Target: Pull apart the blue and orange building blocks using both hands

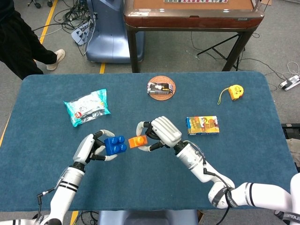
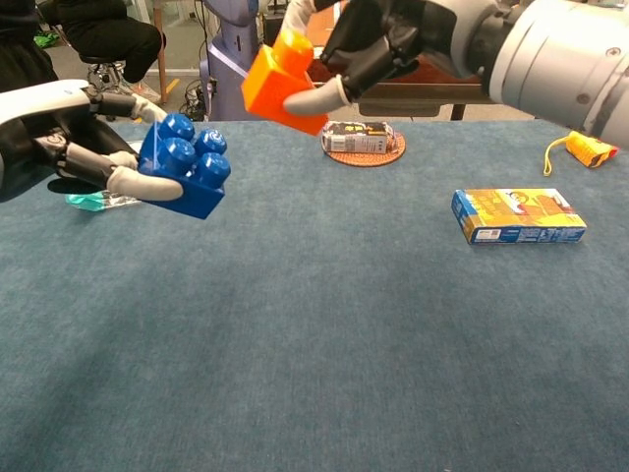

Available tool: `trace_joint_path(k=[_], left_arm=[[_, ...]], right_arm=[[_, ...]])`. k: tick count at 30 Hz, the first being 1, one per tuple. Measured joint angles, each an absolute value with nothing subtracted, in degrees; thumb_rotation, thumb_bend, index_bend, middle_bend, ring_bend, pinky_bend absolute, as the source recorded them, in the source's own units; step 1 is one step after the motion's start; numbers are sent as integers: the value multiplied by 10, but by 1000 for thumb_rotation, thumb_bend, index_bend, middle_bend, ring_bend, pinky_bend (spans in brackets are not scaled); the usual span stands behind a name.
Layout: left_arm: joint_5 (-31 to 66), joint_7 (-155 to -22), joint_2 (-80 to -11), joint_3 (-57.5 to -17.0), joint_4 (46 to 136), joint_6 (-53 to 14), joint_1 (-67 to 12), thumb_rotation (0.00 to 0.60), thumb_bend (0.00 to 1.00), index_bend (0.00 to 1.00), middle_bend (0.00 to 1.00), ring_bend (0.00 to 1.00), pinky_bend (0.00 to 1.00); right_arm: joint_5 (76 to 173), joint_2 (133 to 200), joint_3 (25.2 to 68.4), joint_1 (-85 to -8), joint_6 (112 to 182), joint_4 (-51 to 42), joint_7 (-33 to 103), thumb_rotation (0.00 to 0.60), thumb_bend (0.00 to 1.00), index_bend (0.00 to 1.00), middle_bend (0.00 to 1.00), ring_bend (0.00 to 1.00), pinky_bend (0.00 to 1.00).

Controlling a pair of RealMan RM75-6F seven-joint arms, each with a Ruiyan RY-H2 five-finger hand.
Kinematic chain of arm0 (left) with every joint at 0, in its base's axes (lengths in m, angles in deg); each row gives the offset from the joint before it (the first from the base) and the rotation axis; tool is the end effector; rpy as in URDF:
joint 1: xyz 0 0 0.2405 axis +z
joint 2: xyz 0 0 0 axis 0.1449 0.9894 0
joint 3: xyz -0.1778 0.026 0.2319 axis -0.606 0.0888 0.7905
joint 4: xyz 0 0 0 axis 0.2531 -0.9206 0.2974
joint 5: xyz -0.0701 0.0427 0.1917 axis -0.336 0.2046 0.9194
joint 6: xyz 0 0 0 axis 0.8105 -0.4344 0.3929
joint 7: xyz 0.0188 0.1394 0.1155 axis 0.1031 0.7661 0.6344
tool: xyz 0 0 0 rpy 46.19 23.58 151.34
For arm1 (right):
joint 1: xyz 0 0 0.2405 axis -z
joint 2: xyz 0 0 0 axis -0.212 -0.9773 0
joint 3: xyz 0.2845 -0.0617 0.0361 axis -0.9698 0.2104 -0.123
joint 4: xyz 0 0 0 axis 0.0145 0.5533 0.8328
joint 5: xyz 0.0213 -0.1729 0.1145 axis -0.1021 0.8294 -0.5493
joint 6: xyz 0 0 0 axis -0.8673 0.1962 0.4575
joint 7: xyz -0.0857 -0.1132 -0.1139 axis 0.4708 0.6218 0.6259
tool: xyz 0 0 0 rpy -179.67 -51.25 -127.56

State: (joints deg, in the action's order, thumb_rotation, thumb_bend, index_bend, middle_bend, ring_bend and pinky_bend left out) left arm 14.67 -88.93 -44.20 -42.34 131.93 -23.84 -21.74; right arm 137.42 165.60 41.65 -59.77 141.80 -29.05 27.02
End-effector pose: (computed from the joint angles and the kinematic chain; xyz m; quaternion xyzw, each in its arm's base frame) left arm -0.1539 0.3280 0.0344 -0.5076 -0.6187 -0.5165 0.3046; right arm -0.0441 -0.3839 0.0252 0.6696 -0.4403 0.5661 0.1933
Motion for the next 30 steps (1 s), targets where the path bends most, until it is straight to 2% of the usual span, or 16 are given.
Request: trace_joint_path(k=[3,5,6,8,10,13,16,19,22,25,29,30], left_arm=[[150,-868,-452,-416,1306,-242,-219,600,0,604,1000,1000,1000],[152,-851,-459,-412,1297,-245,-221,600,0,482,1000,1000,1000],[153,-837,-464,-409,1292,-247,-222,600,0,382,1000,1000,1000],[155,-816,-472,-405,1283,-251,-225,600,0,180,1000,1000,1000],[156,-789,-479,-399,1276,-255,-227,600,0,42,1000,998,1000],[157,-751,-489,-392,1267,-264,-230,600,0,0,1000,993,1000],[162,-726,-498,-386,1259,-279,-230,600,0,0,1000,970,1000],[173,-723,-495,-382,1259,-285,-225,600,0,0,975,896,1000],[185,-723,-480,-374,1264,-291,-216,600,0,0,871,800,1000],[214,-716,-461,-360,1264,-310,-202,600,0,0,715,696,979],[262,-698,-436,-335,1252,-358,-173,600,0,0,568,574,888],[276,-693,-427,-327,1245,-374,-161,600,0,0,532,531,829]], right_arm=[[1359,1659,426,-590,1423,-277,314,600,559,625,1000,1000,1000],[1346,1663,432,-587,1424,-267,344,600,392,566,1000,1000,1000],[1337,1666,436,-586,1425,-260,366,600,302,533,1000,1000,1000],[1321,1672,441,-584,1425,-250,399,600,123,428,1000,1000,1000],[1299,1679,447,-582,1424,-241,437,600,11,240,1000,1000,1000],[1269,1687,454,-579,1422,-234,474,600,0,100,1000,1000,1000],[1270,1690,456,-574,1427,-233,477,600,0,65,1000,992,1000],[1286,1688,459,-565,1440,-237,475,600,0,54,972,934,996],[1295,1674,466,-549,1459,-252,483,600,5,137,888,868,967],[1304,1650,477,-530,1479,-272,500,600,44,273,779,779,915],[1321,1620,494,-500,1513,-292,523,600,60,303,653,638,823],[1328,1610,500,-490,1524,-298,528,600,61,305,631,613,804]])
